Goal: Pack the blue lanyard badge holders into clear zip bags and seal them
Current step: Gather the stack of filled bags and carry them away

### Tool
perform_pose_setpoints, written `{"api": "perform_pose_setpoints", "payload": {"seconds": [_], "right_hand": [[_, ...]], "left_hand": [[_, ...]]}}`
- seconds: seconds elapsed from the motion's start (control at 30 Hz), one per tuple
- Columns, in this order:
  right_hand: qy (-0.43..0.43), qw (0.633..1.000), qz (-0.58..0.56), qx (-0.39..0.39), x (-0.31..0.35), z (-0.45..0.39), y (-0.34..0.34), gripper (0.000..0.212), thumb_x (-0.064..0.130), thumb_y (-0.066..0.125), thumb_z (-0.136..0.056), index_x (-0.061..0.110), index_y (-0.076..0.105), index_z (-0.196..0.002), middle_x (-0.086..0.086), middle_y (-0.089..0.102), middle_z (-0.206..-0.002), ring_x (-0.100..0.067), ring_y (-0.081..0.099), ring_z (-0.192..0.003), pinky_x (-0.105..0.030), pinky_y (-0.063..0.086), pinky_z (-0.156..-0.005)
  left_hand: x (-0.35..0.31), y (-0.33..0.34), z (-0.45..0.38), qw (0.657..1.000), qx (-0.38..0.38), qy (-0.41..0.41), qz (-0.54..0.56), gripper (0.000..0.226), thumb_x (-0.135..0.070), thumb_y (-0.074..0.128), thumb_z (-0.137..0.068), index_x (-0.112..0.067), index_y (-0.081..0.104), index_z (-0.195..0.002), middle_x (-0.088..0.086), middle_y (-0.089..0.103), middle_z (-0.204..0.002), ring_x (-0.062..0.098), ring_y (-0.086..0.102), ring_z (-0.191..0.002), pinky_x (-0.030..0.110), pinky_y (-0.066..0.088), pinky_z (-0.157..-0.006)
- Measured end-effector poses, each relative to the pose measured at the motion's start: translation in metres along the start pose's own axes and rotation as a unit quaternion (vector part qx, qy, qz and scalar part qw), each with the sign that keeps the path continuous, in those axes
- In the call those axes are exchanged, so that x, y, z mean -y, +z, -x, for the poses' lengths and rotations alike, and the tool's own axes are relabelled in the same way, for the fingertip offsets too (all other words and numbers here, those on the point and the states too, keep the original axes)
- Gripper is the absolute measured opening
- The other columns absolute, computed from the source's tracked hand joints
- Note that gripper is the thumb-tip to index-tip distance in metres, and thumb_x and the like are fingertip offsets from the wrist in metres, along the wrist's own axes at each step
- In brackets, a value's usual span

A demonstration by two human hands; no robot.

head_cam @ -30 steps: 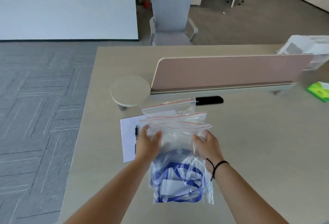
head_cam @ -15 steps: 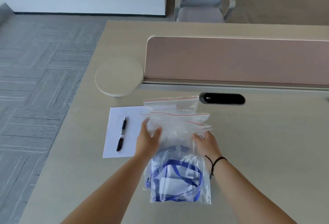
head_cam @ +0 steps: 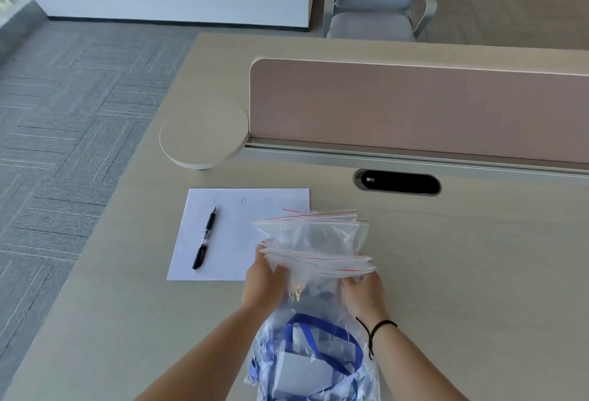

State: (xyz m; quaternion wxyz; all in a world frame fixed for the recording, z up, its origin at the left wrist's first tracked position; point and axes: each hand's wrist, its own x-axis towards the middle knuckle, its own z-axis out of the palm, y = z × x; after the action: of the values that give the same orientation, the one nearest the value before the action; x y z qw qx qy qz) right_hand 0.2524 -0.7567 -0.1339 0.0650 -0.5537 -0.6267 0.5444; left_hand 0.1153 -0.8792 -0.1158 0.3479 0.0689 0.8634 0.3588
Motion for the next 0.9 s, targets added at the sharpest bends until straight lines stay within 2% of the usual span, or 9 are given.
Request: {"api": "perform_pose_setpoints", "payload": {"seconds": [0.07, 0.2, 0.3, 0.4, 0.47, 0.57, 0.7, 0.8, 0.9], "right_hand": [[-0.011, 1.0, -0.001, -0.004, -0.003, 0.002, 0.001, 0.018, 0.017, 0.057, -0.09, 0.028, 0.065, -0.103, 0.01, 0.071, -0.091, -0.011, 0.066, -0.088, -0.029, 0.052, -0.076], [-0.012, 1.0, 0.008, -0.001, -0.007, 0.009, -0.003, 0.022, 0.016, 0.052, -0.089, 0.031, 0.064, -0.101, 0.011, 0.071, -0.091, -0.01, 0.066, -0.087, -0.032, 0.054, -0.076], [-0.007, 1.0, 0.015, -0.006, -0.006, 0.007, -0.006, 0.015, 0.015, 0.057, -0.089, 0.024, 0.064, -0.099, 0.009, 0.069, -0.09, -0.015, 0.066, -0.087, -0.028, 0.048, -0.072], [0.003, 1.0, 0.018, -0.011, -0.001, 0.006, -0.009, 0.012, 0.022, 0.06, -0.09, 0.014, 0.062, -0.099, 0.004, 0.067, -0.092, -0.021, 0.064, -0.09, -0.027, 0.044, -0.073], [0.006, 1.0, 0.024, -0.016, 0.004, 0.008, -0.013, 0.017, 0.027, 0.06, -0.091, 0.011, 0.057, -0.097, 0.0, 0.063, -0.09, -0.023, 0.061, -0.088, -0.03, 0.041, -0.074], [0.0, 0.999, 0.025, -0.027, 0.008, 0.015, -0.019, 0.021, 0.032, 0.061, -0.091, 0.013, 0.053, -0.096, 0.0, 0.06, -0.089, -0.024, 0.058, -0.087, -0.031, 0.042, -0.077], [0.004, 0.999, 0.022, -0.039, 0.009, 0.024, -0.024, 0.035, 0.034, 0.063, -0.09, 0.014, 0.054, -0.117, 0.001, 0.06, -0.108, -0.026, 0.059, -0.103, -0.028, 0.041, -0.082], [0.009, 0.999, 0.019, -0.048, 0.016, 0.034, -0.03, 0.063, 0.039, 0.064, -0.09, 0.014, 0.04, -0.143, -0.005, 0.052, -0.135, -0.025, 0.051, -0.125, -0.034, 0.041, -0.099], [-0.009, 0.997, 0.015, -0.075, 0.024, 0.053, -0.033, 0.065, 0.036, 0.065, -0.088, 0.016, 0.037, -0.143, -0.01, 0.048, -0.141, -0.026, 0.048, -0.128, -0.036, 0.041, -0.101]], "left_hand": [[0.002, 0.002, 0.003, 1.0, 0.004, -0.004, -0.015, 0.035, -0.016, 0.049, -0.084, -0.028, 0.044, -0.116, 0.005, 0.069, -0.06, 0.013, 0.066, -0.05, 0.022, 0.049, -0.046], [0.01, 0.007, 0.006, 0.999, 0.003, -0.009, -0.041, 0.031, -0.021, 0.045, -0.077, -0.024, 0.045, -0.108, 0.003, 0.068, -0.058, 0.016, 0.068, -0.06, 0.038, 0.06, -0.063], [0.008, 0.005, 0.009, 1.0, -0.009, -0.01, -0.027, 0.037, -0.024, 0.048, -0.081, -0.024, 0.046, -0.118, 0.003, 0.069, -0.064, 0.017, 0.068, -0.064, 0.038, 0.059, -0.066], [0.001, 0.002, 0.011, 1.0, -0.023, -0.016, -0.008, 0.05, -0.03, 0.055, -0.094, -0.019, 0.037, -0.139, -0.002, 0.061, -0.071, 0.015, 0.06, -0.069, 0.03, 0.046, -0.06], [0.001, -0.002, 0.011, 0.999, -0.033, -0.003, 0.004, 0.058, -0.038, 0.059, -0.096, -0.02, 0.034, -0.145, -0.008, 0.052, -0.079, 0.015, 0.056, -0.076, 0.03, 0.041, -0.071], [0.002, -0.009, 0.015, 0.999, -0.03, 0.011, 0.016, 0.059, -0.039, 0.061, -0.095, -0.022, 0.034, -0.145, -0.008, 0.053, -0.085, 0.017, 0.057, -0.085, 0.03, 0.041, -0.081], [0.006, -0.02, 0.02, 1.0, -0.027, 0.007, 0.006, 0.071, -0.041, 0.061, -0.095, -0.021, 0.026, -0.153, 0.006, 0.061, -0.121, 0.028, 0.059, -0.116, 0.035, 0.045, -0.095], [0.008, -0.029, 0.032, 1.0, -0.021, 0.012, -0.004, 0.074, -0.042, 0.061, -0.095, -0.021, 0.022, -0.155, 0.009, 0.057, -0.137, 0.029, 0.058, -0.121, 0.043, 0.049, -0.101], [0.009, -0.04, 0.047, 0.999, -0.02, 0.032, -0.011, 0.074, -0.039, 0.06, -0.095, -0.021, 0.022, -0.156, 0.009, 0.05, -0.144, 0.026, 0.052, -0.129, 0.046, 0.047, -0.105]]}}
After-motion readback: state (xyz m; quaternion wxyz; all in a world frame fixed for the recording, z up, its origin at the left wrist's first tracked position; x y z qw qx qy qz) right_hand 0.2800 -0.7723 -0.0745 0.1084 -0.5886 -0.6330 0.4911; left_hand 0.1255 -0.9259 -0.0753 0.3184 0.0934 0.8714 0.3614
